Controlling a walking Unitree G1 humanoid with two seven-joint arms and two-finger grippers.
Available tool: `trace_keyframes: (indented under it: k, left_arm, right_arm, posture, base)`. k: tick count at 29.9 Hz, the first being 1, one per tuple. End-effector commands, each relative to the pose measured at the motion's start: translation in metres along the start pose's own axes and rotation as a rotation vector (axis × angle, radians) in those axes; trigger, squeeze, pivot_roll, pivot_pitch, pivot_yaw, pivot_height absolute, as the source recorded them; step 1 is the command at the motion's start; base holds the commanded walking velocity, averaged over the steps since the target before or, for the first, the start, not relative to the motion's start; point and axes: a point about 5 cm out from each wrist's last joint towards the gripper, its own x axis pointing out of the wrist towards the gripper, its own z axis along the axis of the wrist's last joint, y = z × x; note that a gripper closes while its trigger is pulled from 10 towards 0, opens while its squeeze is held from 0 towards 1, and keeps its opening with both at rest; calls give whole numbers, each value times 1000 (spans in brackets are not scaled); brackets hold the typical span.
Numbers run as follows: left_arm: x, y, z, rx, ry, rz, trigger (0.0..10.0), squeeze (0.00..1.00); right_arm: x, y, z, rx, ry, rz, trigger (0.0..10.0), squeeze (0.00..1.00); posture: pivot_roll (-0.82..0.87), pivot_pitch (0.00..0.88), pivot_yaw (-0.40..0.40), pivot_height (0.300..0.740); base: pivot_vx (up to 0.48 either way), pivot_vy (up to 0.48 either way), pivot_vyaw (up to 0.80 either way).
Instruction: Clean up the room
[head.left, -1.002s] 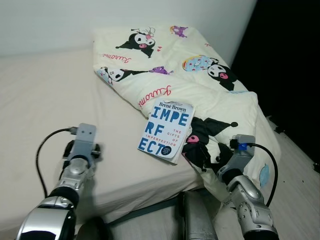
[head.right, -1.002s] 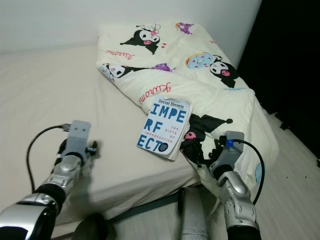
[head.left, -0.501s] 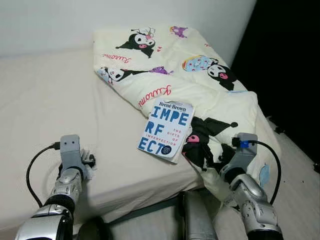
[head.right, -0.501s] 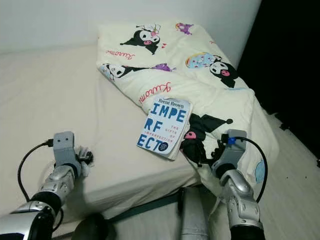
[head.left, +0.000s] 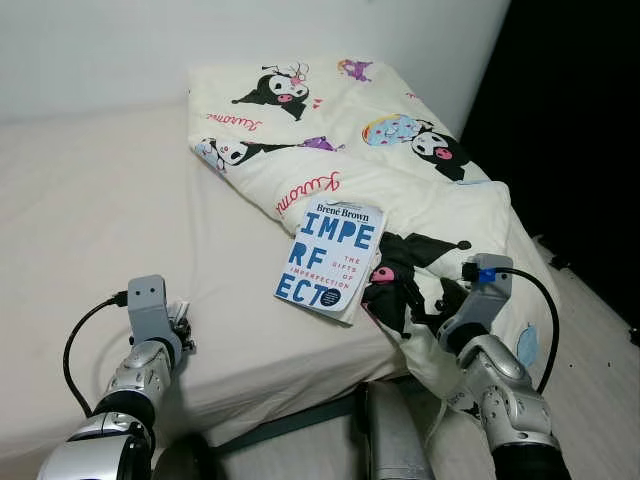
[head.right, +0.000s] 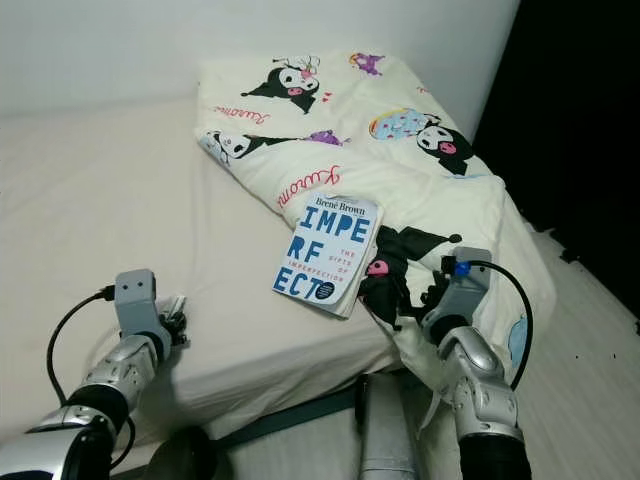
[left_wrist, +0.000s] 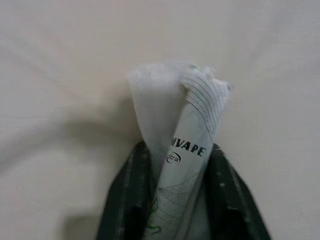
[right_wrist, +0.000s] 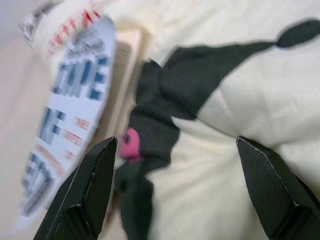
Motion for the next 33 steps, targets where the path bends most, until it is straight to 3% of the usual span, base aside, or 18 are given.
trace_keyframes:
  k: [1, 5, 8, 11, 14, 17, 20, 33]
  left_arm:
    - [-5, 5, -35, -11, 139, 26, 0, 0]
    - [-4, 11, -24, -14, 84, 53, 0, 0]
    - [-3, 22, 5, -23, -72, 116, 0, 0]
    - [-4, 28, 21, -30, -161, 147, 0, 0]
    - [-7, 29, 29, -33, -213, 156, 0, 0]
    - [-13, 24, 32, -23, -270, 132, 0, 0]
    - [-15, 22, 32, -18, -296, 111, 0, 0]
    - [-25, 18, 35, 21, -344, 79, 0, 0]
  right_arm:
    - [5, 11, -2, 78, 7, 62, 10000, 0]
    - [10, 24, -1, 162, -2, 133, 10000, 0]
    - [25, 46, -2, 260, 12, 227, 10000, 0]
    - [35, 51, 0, 294, 12, 214, 10000, 0]
    - [41, 51, 2, 312, 10, 189, 10000, 0]
    - [50, 39, -6, 286, 76, 70, 10000, 0]
    - [52, 34, -9, 269, 99, 35, 10000, 0]
    - [56, 30, -9, 300, 99, 7, 10000, 0]
  posture:
    - [-241, 146, -20, 477]
    - [-227, 142, -22, 477]
    - [-183, 125, -34, 477]
    - [-166, 123, -39, 477]
    - [-147, 129, -40, 477]
    - [-107, 136, -41, 477]
    - [-83, 144, -35, 477]
    - [-69, 165, -19, 477]
  base:
    - [0, 0, 0]
    - [0, 0, 0]
    - [0, 0, 0]
    - [0, 0, 0]
    - [0, 0, 0]
    - [0, 0, 0]
    - [0, 0, 0]
    - [0, 0, 0]
